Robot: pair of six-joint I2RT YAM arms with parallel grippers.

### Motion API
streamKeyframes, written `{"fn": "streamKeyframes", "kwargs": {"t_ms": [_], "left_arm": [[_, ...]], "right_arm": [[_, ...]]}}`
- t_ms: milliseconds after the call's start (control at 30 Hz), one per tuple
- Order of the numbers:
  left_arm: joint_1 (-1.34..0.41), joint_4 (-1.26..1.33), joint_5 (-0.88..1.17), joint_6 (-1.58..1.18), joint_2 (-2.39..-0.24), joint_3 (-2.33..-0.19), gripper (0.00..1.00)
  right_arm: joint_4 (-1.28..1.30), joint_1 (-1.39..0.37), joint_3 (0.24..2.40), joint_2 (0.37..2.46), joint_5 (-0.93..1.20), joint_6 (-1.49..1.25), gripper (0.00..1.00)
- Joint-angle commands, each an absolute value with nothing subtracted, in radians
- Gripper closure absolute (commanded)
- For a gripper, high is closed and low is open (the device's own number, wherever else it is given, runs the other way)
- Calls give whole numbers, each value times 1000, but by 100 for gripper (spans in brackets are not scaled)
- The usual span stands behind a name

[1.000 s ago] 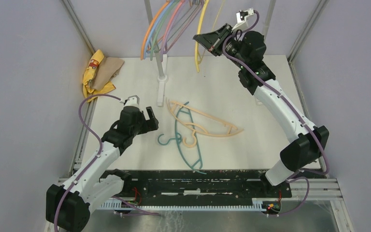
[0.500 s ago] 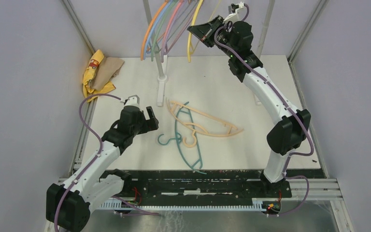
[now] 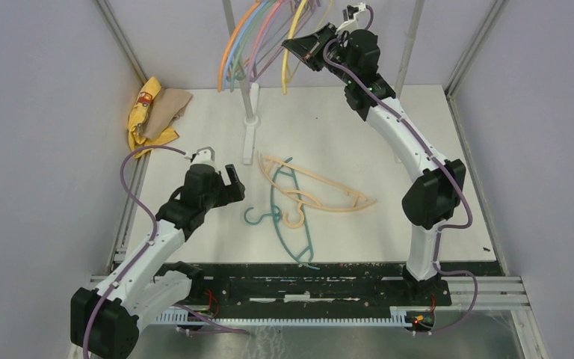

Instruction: Organize the hangers

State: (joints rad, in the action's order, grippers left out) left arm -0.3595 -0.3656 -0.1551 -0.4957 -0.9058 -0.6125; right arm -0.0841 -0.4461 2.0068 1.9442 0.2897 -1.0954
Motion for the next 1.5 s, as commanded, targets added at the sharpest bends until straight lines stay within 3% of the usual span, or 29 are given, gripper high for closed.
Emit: {"fn": "streamKeyframes", "kwargs": {"t_ms": [0, 400, 633, 767, 900, 967, 1267, 1467], "left_arm": [[-355, -354, -174, -505, -880, -644, 1], [-356, -347, -168, -511, -885, -635, 1], [-356, -347, -172, -511, -886, -634, 1], [-356, -345, -167, -514, -890, -636, 1], [-355, -347, -171, -514, -891, -638, 1], [-356, -345, -172, -514, -895, -638, 1], [-356, -326, -163, -520, -926, -640, 1], [-357, -310, -155, -523, -965, -641, 1]], "right_arm": [[-68, -464, 2081, 1979, 346, -1093, 99], [-38, -495, 2032, 1989, 401, -1066, 88], [-34, -495, 1893, 1868, 312, -962, 56], [-26, -493, 1836, 1794, 274, -906, 32], [-8, -493, 1772, 1708, 249, -839, 16], [9, -494, 1733, 1663, 232, -804, 2], [232, -558, 1466, 1478, 177, -553, 0], [358, -677, 1223, 1416, 80, -422, 11]]}}
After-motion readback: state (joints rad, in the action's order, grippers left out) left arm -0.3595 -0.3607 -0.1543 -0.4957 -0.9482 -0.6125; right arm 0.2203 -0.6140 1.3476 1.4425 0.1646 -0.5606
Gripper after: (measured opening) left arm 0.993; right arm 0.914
